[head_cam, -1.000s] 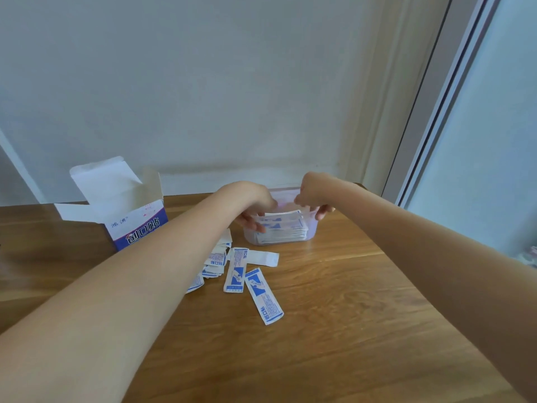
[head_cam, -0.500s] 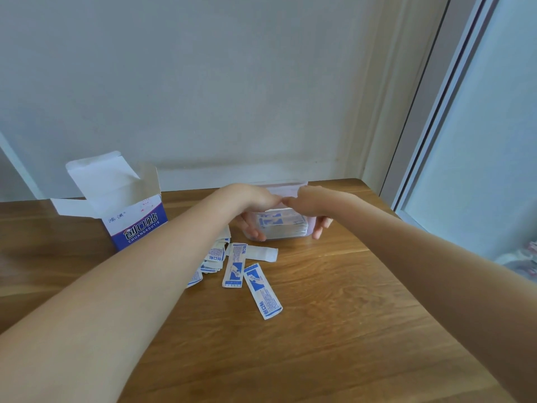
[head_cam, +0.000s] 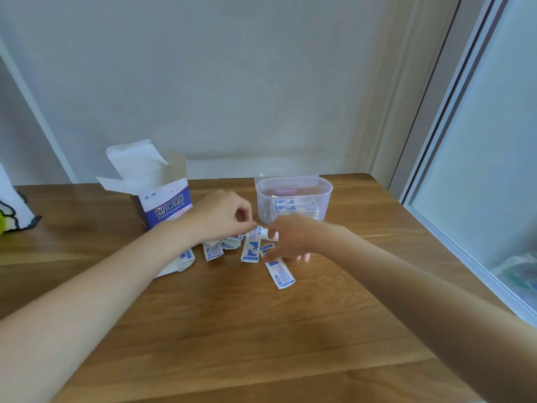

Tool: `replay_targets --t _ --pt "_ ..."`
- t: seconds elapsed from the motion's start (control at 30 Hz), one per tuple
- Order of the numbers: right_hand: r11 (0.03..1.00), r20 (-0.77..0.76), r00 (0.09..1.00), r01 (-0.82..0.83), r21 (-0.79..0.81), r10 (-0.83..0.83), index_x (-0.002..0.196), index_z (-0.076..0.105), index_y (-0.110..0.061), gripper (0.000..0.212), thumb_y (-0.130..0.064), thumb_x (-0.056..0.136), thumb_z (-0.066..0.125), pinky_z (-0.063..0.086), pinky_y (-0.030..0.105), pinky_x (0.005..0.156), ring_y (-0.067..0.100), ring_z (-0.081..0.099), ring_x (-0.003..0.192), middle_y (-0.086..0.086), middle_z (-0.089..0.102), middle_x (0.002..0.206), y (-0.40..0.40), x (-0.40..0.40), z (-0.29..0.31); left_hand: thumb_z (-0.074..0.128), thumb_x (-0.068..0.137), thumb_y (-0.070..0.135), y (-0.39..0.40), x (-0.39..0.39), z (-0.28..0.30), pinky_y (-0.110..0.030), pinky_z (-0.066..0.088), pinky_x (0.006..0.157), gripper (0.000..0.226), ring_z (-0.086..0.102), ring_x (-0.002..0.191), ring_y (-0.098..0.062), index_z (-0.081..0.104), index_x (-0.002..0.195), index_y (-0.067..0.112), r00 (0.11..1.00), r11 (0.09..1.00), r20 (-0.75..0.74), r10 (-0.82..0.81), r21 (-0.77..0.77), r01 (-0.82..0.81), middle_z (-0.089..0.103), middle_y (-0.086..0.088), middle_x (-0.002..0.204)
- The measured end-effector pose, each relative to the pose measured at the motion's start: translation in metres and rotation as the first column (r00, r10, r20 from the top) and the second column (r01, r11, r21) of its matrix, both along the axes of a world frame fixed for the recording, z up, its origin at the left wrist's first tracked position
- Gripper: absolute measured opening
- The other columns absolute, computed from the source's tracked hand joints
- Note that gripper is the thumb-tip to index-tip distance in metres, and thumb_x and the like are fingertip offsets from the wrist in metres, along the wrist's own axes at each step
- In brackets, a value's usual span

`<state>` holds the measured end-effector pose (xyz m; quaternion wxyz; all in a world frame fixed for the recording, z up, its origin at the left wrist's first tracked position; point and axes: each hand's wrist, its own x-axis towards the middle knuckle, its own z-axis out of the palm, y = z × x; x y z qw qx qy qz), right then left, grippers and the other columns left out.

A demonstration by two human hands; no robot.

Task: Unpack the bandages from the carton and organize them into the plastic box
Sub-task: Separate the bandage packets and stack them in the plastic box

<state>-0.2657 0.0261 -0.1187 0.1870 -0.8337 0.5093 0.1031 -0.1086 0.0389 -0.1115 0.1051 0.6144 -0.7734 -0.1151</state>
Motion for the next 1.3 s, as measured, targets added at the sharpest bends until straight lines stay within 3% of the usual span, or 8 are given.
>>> replay_targets --t 0.1,0.27,0.37,0.53,0.7,0.87,1.07,1.3 --pt "0.999 0.088 0.996 0.007 0.038 -0.01 0.124 0.05 -0.008 0.052 -0.029 0.081 0.069 0.045 0.019 0.052 0.017 0.058 0.07 0.01 0.062 0.111 0.002 0.0 -0.014 0.062 0.084 0.038 0.011 0.004 -0.021 -0.03 0.049 0.083 0.021 0.06 0.09 -0.01 0.067 0.097 0.023 0.997 0.998 0.062 -0.039 0.059 0.035 0.065 0.007 0.095" --pt "0.997 0.24 0.968 0.073 0.039 -0.081 0.083 0.057 -0.012 0.015 -0.017 0.078 0.07 0.038 0.016 0.053 0.012 0.054 0.07 0.003 0.063 0.085 0.0 -0.005 -0.025 0.058 0.084 0.047 0.014 -0.013 -0.045 -0.03 0.045 0.074 0.033 0.056 0.091 -0.017 0.061 0.096 0.017 0.985 1.0 0.169 0.018 -0.021 -0.014 0.058 0.001 0.095" --pt "0.991 0.312 0.945 0.122 -0.06 -0.097 0.067 0.051 -0.014 0.021 -0.015 0.085 0.062 0.031 0.016 0.052 0.007 0.043 0.061 -0.004 0.048 0.068 -0.002 -0.014 -0.022 0.058 0.085 0.042 0.018 -0.017 -0.048 -0.029 0.041 0.075 0.027 0.05 0.099 -0.016 0.056 0.096 0.017 0.989 0.998 0.146 -0.004 -0.056 0.012 0.053 0.001 0.1" --pt "0.997 0.252 0.967 0.0 -0.075 0.019 0.1 0.067 -0.008 0.03 -0.016 0.099 0.038 0.038 0.026 0.083 0.018 0.047 0.093 0.007 0.061 0.103 -0.006 -0.021 -0.013 0.058 0.088 0.019 0.025 -0.013 -0.048 -0.029 0.042 0.093 0.008 0.044 0.113 -0.012 0.062 0.095 0.023 0.99 0.99 0.039 -0.137 -0.016 0.138 0.057 0.004 0.113" --pt "0.988 0.182 0.976 -0.097 -0.118 0.118 0.112 0.062 -0.01 0.031 -0.011 0.099 0.034 0.033 0.021 0.065 0.016 0.044 0.082 -0.014 0.041 0.071 -0.007 -0.018 0.002 0.065 0.084 0.03 0.028 0.0 -0.043 -0.027 0.041 0.093 0.012 0.044 0.11 -0.011 0.059 0.093 0.025 0.996 0.994 -0.08 -0.038 -0.104 0.03 0.052 0.004 0.112" --pt "0.981 0.163 0.968 -0.188 -0.048 0.193 0.106 0.062 -0.015 0.025 -0.004 0.092 0.045 0.042 0.023 0.073 0.013 0.056 0.081 0.004 0.067 0.092 0.001 -0.007 0.009 0.061 0.085 0.04 0.027 0.001 -0.043 -0.028 0.045 0.082 0.038 0.048 0.099 -0.014 0.059 0.117 0.019 0.996 0.998 0.078 0.039 0.042 -0.043 0.052 0.0 0.109" --pt "0.976 0.209 0.961 -0.152 -0.155 0.183 0.111 0.066 -0.012 0.024 -0.022 0.092 0.055 0.036 0.021 0.079 0.017 0.057 0.105 0.001 0.063 0.109 0.003 -0.004 -0.015 0.065 0.084 0.031 0.027 -0.002 -0.044 -0.026 0.046 0.081 0.031 0.053 0.097 -0.013 0.058 0.111 0.018 0.998 0.996 -0.024 0.063 0.064 -0.062 0.056 -0.001 0.113" --pt "0.966 0.325 0.935 -0.062 -0.252 0.145 0.086 0.069 -0.016 0.015 -0.01 0.088 0.055 0.033 0.016 0.055 0.015 0.047 0.071 -0.004 0.057 0.072 0.004 -0.006 -0.019 0.065 0.084 0.025 0.03 0.0 -0.042 -0.023 0.045 0.078 0.026 0.054 0.091 -0.011 0.057 0.107 0.018 0.993 0.997 -0.103 0.052 -0.06 -0.058 0.057 0.005 0.1"
